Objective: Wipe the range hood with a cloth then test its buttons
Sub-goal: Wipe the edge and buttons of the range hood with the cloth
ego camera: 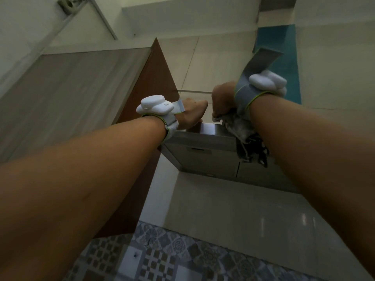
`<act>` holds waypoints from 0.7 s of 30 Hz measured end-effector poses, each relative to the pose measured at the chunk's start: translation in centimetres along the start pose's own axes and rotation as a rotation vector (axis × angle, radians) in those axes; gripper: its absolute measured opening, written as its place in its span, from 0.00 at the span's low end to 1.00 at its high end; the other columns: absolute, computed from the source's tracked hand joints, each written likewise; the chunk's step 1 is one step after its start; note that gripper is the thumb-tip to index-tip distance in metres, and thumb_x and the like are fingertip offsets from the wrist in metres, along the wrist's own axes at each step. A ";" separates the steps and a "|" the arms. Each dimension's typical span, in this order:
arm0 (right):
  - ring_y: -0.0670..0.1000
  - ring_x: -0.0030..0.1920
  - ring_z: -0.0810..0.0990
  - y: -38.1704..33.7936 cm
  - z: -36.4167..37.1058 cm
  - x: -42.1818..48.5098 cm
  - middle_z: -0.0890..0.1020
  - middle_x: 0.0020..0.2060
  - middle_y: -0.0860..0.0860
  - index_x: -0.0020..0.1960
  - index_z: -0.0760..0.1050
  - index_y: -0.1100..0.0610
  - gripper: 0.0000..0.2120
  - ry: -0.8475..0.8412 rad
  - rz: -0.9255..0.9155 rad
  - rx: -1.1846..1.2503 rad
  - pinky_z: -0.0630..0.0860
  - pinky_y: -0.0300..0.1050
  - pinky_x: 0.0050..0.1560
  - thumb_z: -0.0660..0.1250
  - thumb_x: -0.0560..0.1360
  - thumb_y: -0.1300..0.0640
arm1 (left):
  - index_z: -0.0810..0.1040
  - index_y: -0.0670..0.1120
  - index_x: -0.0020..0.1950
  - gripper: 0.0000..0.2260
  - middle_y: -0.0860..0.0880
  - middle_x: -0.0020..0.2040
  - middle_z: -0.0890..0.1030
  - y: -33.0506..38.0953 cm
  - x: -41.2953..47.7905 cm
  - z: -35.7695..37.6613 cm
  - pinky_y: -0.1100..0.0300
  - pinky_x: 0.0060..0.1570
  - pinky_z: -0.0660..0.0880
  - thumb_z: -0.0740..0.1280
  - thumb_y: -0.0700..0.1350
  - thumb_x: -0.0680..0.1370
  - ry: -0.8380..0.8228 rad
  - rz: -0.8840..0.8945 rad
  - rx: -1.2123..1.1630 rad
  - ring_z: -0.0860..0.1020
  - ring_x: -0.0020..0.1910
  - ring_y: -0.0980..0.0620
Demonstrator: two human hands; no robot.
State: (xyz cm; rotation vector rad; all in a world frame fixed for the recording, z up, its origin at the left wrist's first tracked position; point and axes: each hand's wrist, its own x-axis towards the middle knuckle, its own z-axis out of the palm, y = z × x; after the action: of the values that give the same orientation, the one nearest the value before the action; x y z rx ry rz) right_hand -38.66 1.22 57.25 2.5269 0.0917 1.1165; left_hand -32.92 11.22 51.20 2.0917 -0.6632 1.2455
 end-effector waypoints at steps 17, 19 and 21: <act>0.56 0.54 0.78 2.5 1.2 -3.4 0.81 0.57 0.58 0.61 0.79 0.63 0.17 0.214 -0.096 0.040 0.68 0.41 0.46 0.64 0.78 0.52 | 0.66 0.47 0.36 0.17 0.48 0.36 0.69 1.8 0.1 0.7 0.64 0.31 0.61 0.50 0.46 0.84 0.056 -0.008 0.056 0.67 0.33 0.51; 0.57 0.51 0.79 4.2 1.3 -4.6 0.82 0.54 0.59 0.58 0.80 0.63 0.15 0.226 -0.068 0.058 0.70 0.42 0.45 0.66 0.77 0.54 | 0.68 0.47 0.36 0.18 0.46 0.34 0.69 2.1 -0.3 0.7 0.60 0.32 0.63 0.51 0.48 0.84 0.042 -0.024 0.119 0.66 0.31 0.51; 0.57 0.52 0.79 5.9 1.7 -6.0 0.82 0.54 0.58 0.58 0.81 0.63 0.15 0.235 -0.044 0.112 0.74 0.45 0.49 0.66 0.78 0.54 | 0.75 0.41 0.40 0.19 0.43 0.38 0.74 2.6 -0.7 1.0 0.58 0.36 0.65 0.52 0.50 0.83 0.015 0.006 0.192 0.70 0.34 0.46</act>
State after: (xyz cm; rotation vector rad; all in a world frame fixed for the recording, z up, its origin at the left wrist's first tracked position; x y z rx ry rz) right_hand -42.08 -5.97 54.16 2.4646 0.2781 1.4230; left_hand -34.38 8.80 50.84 2.2332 -0.5624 1.3744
